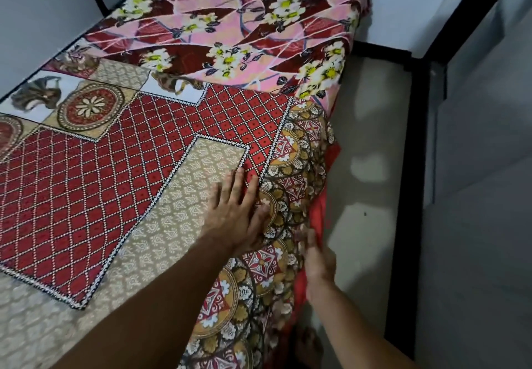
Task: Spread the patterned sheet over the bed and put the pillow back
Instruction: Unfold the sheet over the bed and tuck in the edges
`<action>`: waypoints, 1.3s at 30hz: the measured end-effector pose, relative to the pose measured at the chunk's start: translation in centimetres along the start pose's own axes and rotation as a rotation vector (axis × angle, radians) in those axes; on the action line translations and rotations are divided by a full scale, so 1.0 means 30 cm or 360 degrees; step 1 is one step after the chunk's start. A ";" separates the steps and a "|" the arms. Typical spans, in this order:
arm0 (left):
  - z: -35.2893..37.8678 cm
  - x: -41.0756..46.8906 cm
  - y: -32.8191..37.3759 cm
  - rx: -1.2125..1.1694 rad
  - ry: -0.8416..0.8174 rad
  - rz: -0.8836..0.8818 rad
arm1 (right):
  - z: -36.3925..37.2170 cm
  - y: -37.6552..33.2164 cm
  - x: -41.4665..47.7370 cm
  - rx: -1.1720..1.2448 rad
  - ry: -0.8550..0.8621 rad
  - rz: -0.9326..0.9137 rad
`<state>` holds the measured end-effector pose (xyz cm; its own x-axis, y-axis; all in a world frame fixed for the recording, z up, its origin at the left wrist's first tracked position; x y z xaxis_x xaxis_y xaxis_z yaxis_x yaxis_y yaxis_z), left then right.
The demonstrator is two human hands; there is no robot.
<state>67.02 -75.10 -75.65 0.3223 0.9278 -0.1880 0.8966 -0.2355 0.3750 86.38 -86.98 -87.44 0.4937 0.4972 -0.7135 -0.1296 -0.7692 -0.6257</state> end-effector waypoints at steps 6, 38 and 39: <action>0.053 -0.243 0.007 0.0063 0.0019 0.0155 | -0.062 -0.030 -0.012 -0.0274 0.0387 -0.0144; 0.101 -0.518 -0.032 0.0094 -0.0030 0.0214 | 0.048 0.418 -0.272 -0.0130 0.0384 -0.0179; 0.101 -0.537 -0.046 0.0095 -0.0039 0.0217 | 0.055 0.415 -0.280 -0.0198 0.0375 -0.0157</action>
<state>61.52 -90.61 -75.89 0.4490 0.8788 -0.1614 0.8602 -0.3763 0.3441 79.19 -100.07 -89.77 0.6868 0.4764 -0.5490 0.0284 -0.7723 -0.6346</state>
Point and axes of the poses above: each hand's wrist, its own x-axis towards the middle knuckle, its own z-axis out of the palm, y = z × x, the point moved 9 cm from there along x, towards the middle knuckle, and after that the axes turned 14 degrees about -x, right-handed, at the moved point
